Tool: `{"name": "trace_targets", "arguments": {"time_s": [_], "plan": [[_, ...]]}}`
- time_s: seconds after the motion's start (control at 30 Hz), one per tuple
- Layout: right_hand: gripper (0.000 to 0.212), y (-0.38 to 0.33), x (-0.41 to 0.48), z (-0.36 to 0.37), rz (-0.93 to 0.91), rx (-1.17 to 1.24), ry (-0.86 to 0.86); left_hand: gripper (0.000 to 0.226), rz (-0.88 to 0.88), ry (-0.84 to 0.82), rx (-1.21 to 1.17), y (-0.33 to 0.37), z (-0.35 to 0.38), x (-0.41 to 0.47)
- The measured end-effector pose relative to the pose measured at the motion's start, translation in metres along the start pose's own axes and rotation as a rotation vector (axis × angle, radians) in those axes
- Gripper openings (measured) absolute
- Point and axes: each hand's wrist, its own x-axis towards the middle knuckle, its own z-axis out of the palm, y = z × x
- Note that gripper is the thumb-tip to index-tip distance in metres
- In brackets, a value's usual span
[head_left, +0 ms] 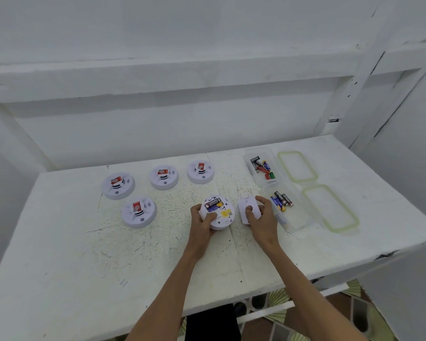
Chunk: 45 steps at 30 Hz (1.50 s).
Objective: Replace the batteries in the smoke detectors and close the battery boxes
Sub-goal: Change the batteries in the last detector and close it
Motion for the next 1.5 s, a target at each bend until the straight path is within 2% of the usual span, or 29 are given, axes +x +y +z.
{"name": "trace_targets", "arguments": {"time_s": [0.1, 0.37, 0.5, 0.6, 0.73, 0.9, 1.03, 1.13, 1.37, 1.5], "plan": [[0.043, 0.002, -0.001, 0.000, -0.057, -0.090, 0.027, 0.025, 0.040, -0.001, 0.031, -0.001, 0.002, -0.001], [0.055, 0.011, -0.011, 0.002, -0.172, -0.352, 0.034, 0.038, 0.208, -0.031, 0.257, -0.001, 0.005, -0.009], [0.046, 0.023, -0.017, 0.003, -0.242, -0.436, 0.084, 0.050, 0.263, -0.020, 0.291, 0.003, 0.008, -0.012], [0.034, 0.029, -0.015, 0.005, -0.263, -0.472, 0.091, 0.048, 0.278, -0.025, 0.312, 0.002, 0.008, -0.012], [0.023, 0.031, -0.014, 0.006, -0.388, -0.640, 0.188, 0.049, 0.293, -0.023, 0.317, -0.002, 0.007, -0.009], [0.017, 0.026, -0.015, 0.006, -0.432, -0.568, 0.216, 0.048, 0.296, -0.029, 0.299, -0.003, 0.006, -0.008], [0.009, 0.005, -0.014, 0.010, -0.479, -0.337, 0.127, 0.049, 0.304, -0.035, 0.303, -0.003, 0.006, -0.007], [0.008, -0.012, -0.009, 0.017, -0.540, -0.313, 0.053, 0.049, 0.302, -0.039, 0.318, -0.004, 0.006, -0.007], [0.020, -0.027, 0.010, 0.031, -0.782, -0.670, -0.216, 0.046, 0.300, -0.072, 0.358, -0.005, 0.003, -0.006], [0.025, -0.033, 0.014, 0.026, -0.829, -0.765, -0.297, 0.046, 0.268, -0.074, 0.336, -0.006, 0.001, -0.004]]}}
